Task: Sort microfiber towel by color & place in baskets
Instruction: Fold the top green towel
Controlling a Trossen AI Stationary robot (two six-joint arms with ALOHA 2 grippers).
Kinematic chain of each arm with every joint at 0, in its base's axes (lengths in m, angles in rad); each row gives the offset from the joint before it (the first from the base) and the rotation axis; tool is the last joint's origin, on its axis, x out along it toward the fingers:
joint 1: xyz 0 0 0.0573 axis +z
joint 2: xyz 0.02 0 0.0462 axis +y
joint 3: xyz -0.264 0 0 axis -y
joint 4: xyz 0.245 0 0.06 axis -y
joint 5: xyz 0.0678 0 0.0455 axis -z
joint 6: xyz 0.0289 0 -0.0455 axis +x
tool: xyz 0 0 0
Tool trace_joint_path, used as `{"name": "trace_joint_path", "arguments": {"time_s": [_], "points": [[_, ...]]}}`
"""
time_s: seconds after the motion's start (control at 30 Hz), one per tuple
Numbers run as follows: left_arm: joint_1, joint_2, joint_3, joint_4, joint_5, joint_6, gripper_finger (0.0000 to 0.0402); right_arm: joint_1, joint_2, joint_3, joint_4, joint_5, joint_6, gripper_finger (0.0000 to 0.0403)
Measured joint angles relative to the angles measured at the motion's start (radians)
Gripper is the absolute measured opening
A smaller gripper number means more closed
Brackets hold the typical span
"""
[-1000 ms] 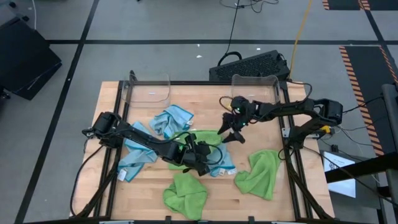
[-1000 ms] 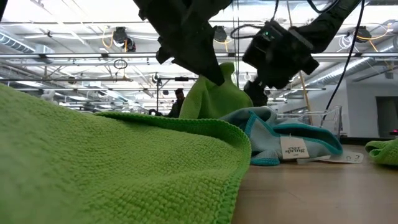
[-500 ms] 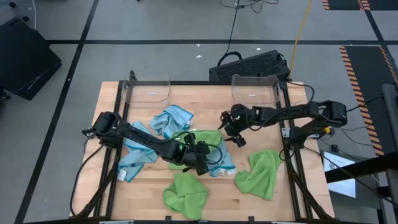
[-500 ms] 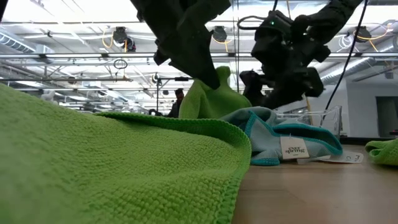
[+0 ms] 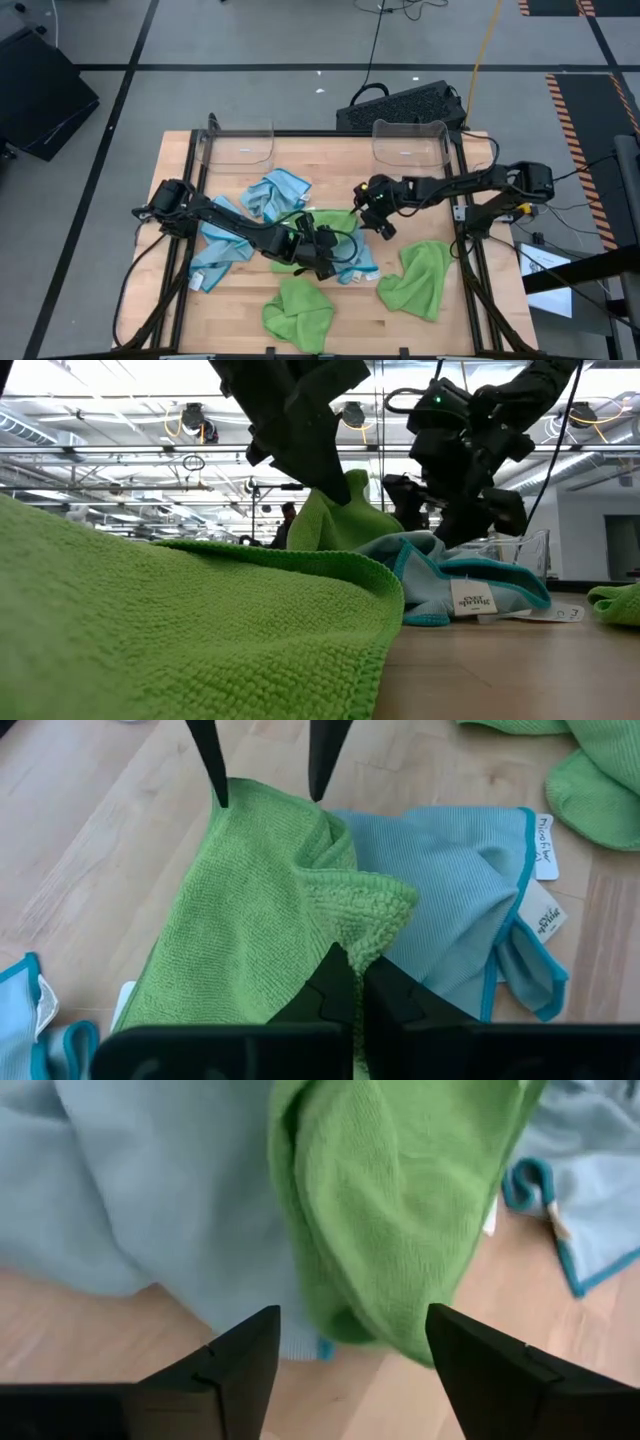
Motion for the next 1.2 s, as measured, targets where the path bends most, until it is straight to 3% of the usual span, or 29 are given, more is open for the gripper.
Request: {"name": "trace_joint_path", "arguments": {"time_s": [0.4, 0.7, 0.97, 1.2], "points": [[0.0, 0.0, 0.0, -0.002, -0.002, -0.004, 0.0003, 0.037, 0.043, 0.001, 0.076, 0.085, -0.007, 0.0212], [0.0, 0.0, 0.0, -0.001, -0.002, -0.014, 0.0004, 0.038, 0.043, 0.001, 0.084, 0.106, -0.001, 0.0123], [0.0, 0.0, 0.0, -0.005, -0.01, -0.015, 0.0004, 0.044, 0.043, 0.001, 0.07, 0.108, 0.002, 0.0012], [0.004, -0.055, 0.0, -0.065, -0.026, -0.014, 0.0004, 0.057, 0.015, 0.0, 0.066, 0.137, 0.137, 0.0003]]}}
